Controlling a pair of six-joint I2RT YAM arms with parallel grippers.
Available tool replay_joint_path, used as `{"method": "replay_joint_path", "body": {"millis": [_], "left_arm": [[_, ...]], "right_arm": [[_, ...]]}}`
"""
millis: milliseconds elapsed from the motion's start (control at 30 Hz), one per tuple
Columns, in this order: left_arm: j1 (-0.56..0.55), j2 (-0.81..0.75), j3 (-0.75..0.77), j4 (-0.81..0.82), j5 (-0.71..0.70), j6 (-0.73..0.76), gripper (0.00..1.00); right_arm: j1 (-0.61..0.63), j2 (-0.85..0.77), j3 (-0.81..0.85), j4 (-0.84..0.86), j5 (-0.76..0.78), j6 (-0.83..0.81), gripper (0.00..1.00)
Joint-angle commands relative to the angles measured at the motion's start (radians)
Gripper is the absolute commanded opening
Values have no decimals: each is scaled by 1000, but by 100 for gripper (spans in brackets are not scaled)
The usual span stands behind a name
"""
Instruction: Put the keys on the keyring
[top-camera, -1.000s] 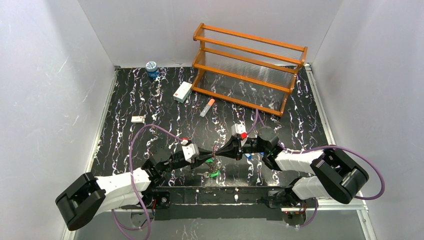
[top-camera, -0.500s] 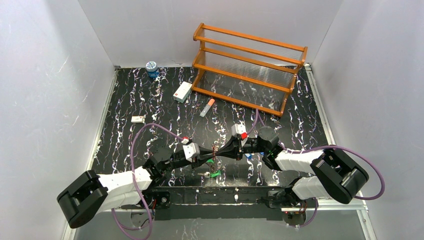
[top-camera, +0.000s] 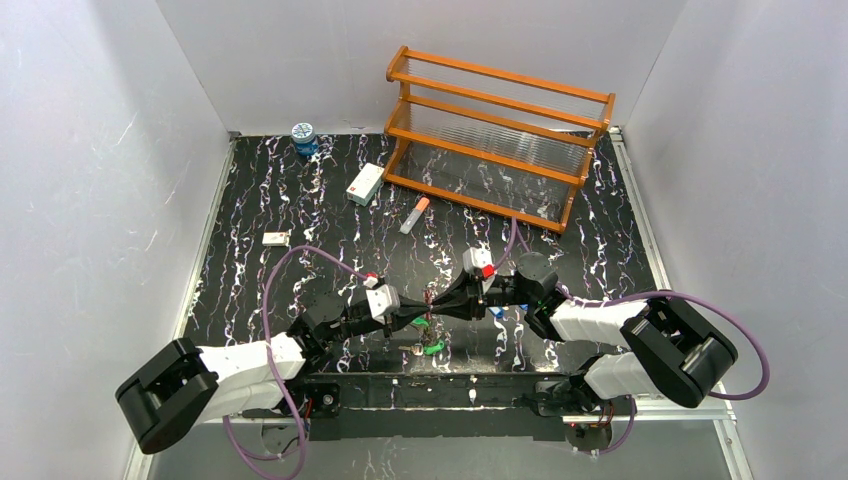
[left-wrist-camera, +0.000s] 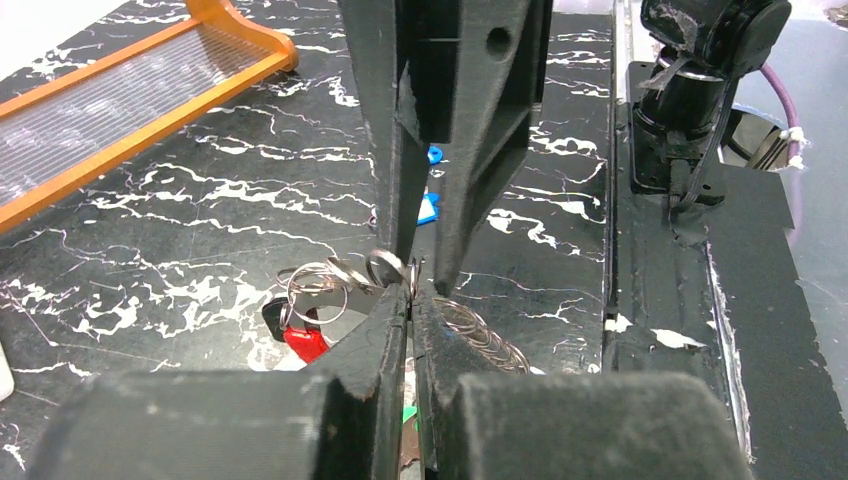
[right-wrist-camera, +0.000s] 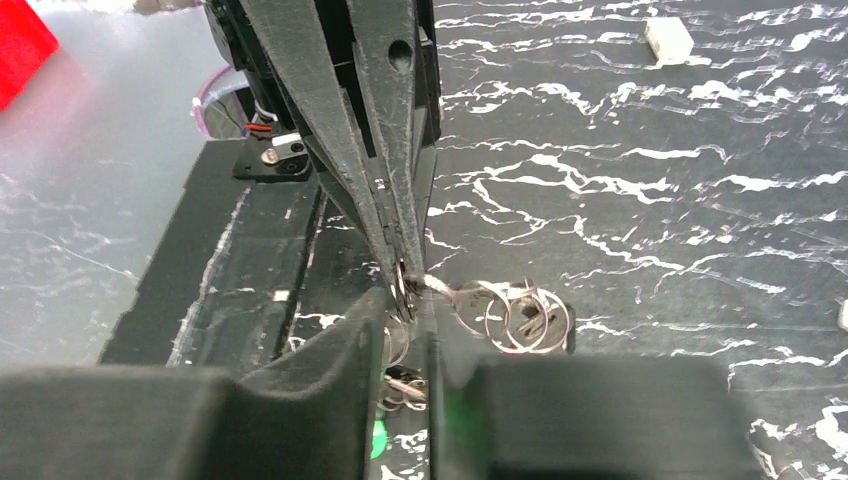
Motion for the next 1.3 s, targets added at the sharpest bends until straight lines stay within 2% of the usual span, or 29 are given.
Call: {"method": "replay_joint_path", "body": {"millis": [0,100,200,233,400,567,667,867,1100,1200,1267], "left_arm": [[-3,3,20,36,-38,10,0],[-3,-4,11,36,-64,13,0],[-3,-12,4,35,-77,18,0],[-3,-16,2,35,-79,20,0],[-3,-23,-10,34,-98,20,0],[-3,-12,-8,32,-153,-12,0],[-3,6,-4,28,-199,-39,0],[-3,116,29,23,-249,-76,0],[-3,302,119,33,-250,-95,0],[-3,370,125,98,-235,-95,0],[-3,404,100,205,-233,-109,0]], "right_arm": [[3,-16,20,43,25,17,48],[3,-54,-4,72,68,14,78],[3,-109,-15,67,117,1,96],[2,-129,-14,56,132,-7,98],[3,-203,19,-62,218,-22,99],[-3,-211,49,-174,453,108,99],[-13,-199,61,-226,510,168,99],[-36,-174,67,-278,532,267,99],[-137,-152,9,-230,450,397,99],[-191,-170,-17,-250,457,445,99],[-212,-181,-15,-310,504,484,99]]}}
